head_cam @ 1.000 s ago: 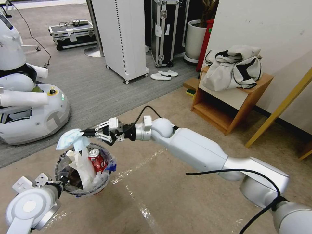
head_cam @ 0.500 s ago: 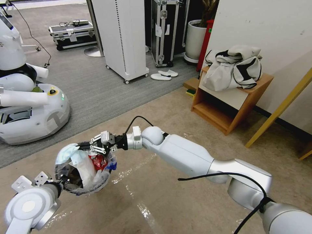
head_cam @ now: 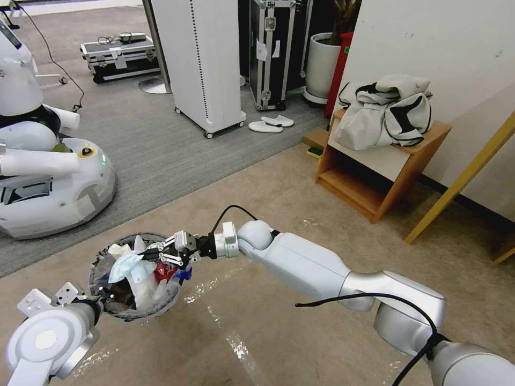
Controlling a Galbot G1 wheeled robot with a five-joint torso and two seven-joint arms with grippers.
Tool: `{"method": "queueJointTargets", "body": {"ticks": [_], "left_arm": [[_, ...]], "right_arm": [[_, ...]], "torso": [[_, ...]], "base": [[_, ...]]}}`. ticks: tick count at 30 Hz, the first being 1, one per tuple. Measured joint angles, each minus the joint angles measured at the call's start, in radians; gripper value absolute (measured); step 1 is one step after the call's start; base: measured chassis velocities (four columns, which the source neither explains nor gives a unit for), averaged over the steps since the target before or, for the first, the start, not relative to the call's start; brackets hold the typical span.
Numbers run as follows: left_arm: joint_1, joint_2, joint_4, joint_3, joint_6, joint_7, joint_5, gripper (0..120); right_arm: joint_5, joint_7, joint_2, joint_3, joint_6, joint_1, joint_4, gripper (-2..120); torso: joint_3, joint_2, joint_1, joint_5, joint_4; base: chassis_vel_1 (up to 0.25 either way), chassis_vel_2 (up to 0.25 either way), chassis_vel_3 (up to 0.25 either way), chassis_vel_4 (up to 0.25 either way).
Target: Pick up the trash bin and place the garbage on the floor into it.
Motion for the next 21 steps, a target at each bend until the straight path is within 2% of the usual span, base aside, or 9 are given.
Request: {"method": "queueJointTargets", "body": {"ticks": [5,8,10,11,13,14,21], "left_arm": [[0.001,0.001,-0.006,-0.001,0.000,0.000,-0.003,0],[0.001,-0.002,-0.011,0.000,-0.002,-0.002,-0.003,0],[0.003,-0.004,-0.016,0.002,-0.002,-0.003,-0.004,0],[0.003,-0.004,-0.016,0.002,-0.002,-0.003,-0.004,0],[0.007,-0.005,-0.019,0.002,-0.002,-0.003,-0.004,0],[0.007,-0.005,-0.019,0.002,-0.002,-0.003,-0.004,0],[0.022,-0.006,-0.046,-0.001,0.008,-0.010,-0.014,0]], "right_arm": [[-0.002,-0.001,0.001,-0.003,0.001,-0.001,0.000,0],[-0.003,0.000,-0.002,-0.012,0.000,0.003,0.004,5],[-0.008,0.003,-0.003,-0.016,0.000,0.005,0.003,17],[-0.008,0.003,-0.003,-0.016,0.000,0.005,0.003,17],[-0.008,0.007,-0.003,-0.021,0.000,0.006,0.003,27],[-0.008,0.007,-0.003,-0.021,0.000,0.006,0.003,27],[-0.007,0.022,0.012,-0.025,0.001,0.023,-0.007,54]], "torso": [[0.000,0.000,0.000,0.0001,0.0000],[0.000,0.000,0.000,0.0001,0.0000],[0.000,0.000,0.000,0.0001,0.0000],[0.000,0.000,0.000,0.0001,0.0000],[0.000,0.000,0.000,0.0001,0.0000],[0.000,0.000,0.000,0.0001,0.0000],[0.000,0.000,0.000,0.0001,0.0000]], "base": [[0.000,0.000,0.000,0.000],[0.000,0.000,0.000,0.000],[0.000,0.000,0.000,0.000],[0.000,0.000,0.000,0.000],[0.000,0.000,0.000,0.000],[0.000,0.000,0.000,0.000],[0.000,0.000,0.000,0.000]]}}
